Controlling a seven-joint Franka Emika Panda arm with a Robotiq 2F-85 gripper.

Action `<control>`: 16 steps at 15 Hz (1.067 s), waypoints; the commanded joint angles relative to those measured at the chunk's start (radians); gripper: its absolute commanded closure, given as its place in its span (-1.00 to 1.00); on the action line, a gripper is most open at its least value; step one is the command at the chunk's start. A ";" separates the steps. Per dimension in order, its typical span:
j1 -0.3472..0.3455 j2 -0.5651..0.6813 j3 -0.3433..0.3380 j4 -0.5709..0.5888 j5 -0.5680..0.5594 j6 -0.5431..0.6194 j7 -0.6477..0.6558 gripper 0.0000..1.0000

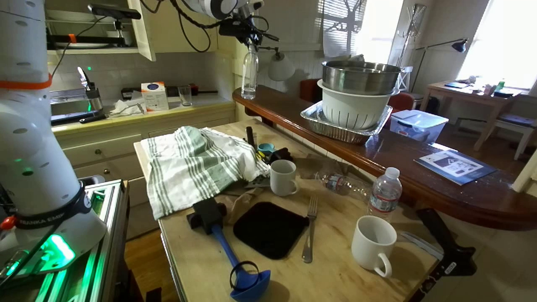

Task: Unfold the white tea towel and put the clear bottle on the left on the top counter

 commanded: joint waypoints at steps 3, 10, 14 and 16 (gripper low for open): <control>0.007 0.176 0.003 0.239 -0.067 -0.067 -0.044 0.81; -0.001 0.278 0.020 0.358 -0.056 -0.080 -0.111 0.81; -0.021 0.307 0.050 0.362 -0.028 -0.059 -0.192 0.81; -0.032 0.307 0.068 0.365 -0.010 -0.057 -0.220 -0.19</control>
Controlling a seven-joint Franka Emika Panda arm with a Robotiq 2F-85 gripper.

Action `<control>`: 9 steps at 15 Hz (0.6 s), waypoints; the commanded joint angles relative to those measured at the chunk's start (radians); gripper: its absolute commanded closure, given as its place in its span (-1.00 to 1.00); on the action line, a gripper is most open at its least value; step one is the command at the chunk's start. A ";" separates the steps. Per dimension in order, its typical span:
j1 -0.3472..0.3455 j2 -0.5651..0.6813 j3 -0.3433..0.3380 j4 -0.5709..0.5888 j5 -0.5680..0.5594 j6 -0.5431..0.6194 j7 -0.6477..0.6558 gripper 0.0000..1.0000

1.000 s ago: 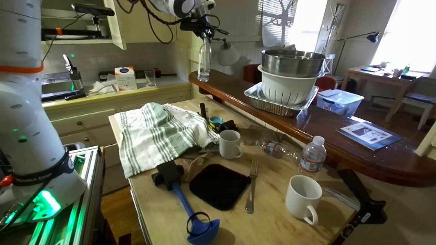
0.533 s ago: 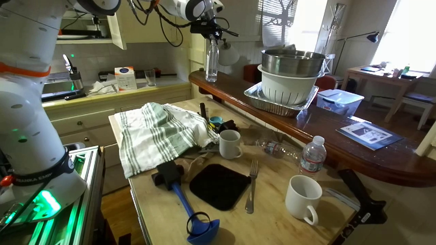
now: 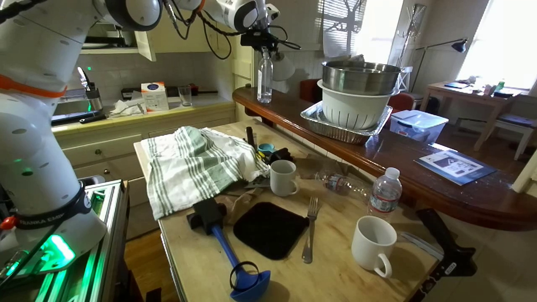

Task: Unfold the white tea towel and put the clear bottle on the left on the top counter

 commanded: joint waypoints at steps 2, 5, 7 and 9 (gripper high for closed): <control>-0.033 -0.006 0.051 0.014 0.055 -0.044 -0.071 -0.34; -0.017 -0.109 0.002 -0.065 -0.005 -0.121 0.020 -0.78; 0.001 -0.194 -0.054 -0.118 -0.099 -0.179 0.101 -1.00; -0.002 -0.283 -0.076 -0.172 -0.156 -0.260 0.154 -1.00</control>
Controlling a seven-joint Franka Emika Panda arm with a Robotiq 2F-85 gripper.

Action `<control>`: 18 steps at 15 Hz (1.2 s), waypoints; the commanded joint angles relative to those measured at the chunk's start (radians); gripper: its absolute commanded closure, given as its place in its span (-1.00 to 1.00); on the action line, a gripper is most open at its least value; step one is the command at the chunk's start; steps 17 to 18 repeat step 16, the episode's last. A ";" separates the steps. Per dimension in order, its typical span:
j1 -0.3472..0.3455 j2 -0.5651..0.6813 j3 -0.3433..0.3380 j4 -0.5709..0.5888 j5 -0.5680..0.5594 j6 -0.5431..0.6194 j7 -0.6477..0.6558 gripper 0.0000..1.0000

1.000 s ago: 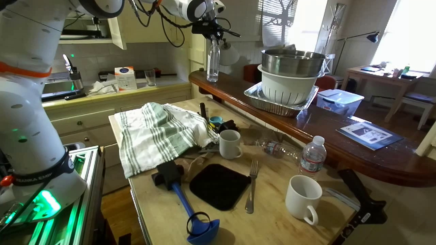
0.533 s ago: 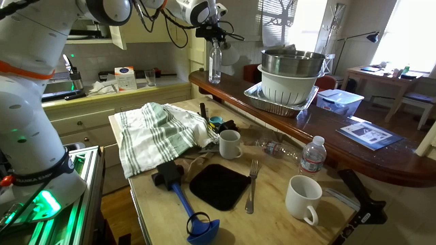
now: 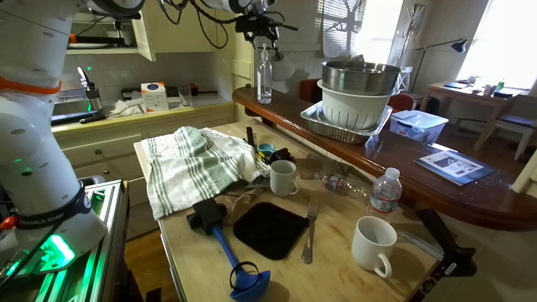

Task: Unfold the white tea towel and put the clear bottle on the left on the top counter

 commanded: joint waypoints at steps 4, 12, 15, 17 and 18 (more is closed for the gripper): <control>-0.026 -0.333 -0.041 -0.244 -0.011 -0.369 0.112 -1.00; -0.051 -0.475 -0.112 -0.452 0.261 -0.573 -0.035 -1.00; -0.054 -0.490 -0.126 -0.470 0.268 -0.580 -0.048 -1.00; -0.052 -0.488 -0.123 -0.465 0.268 -0.580 -0.047 -1.00; -0.052 -0.488 -0.123 -0.465 0.268 -0.580 -0.047 -1.00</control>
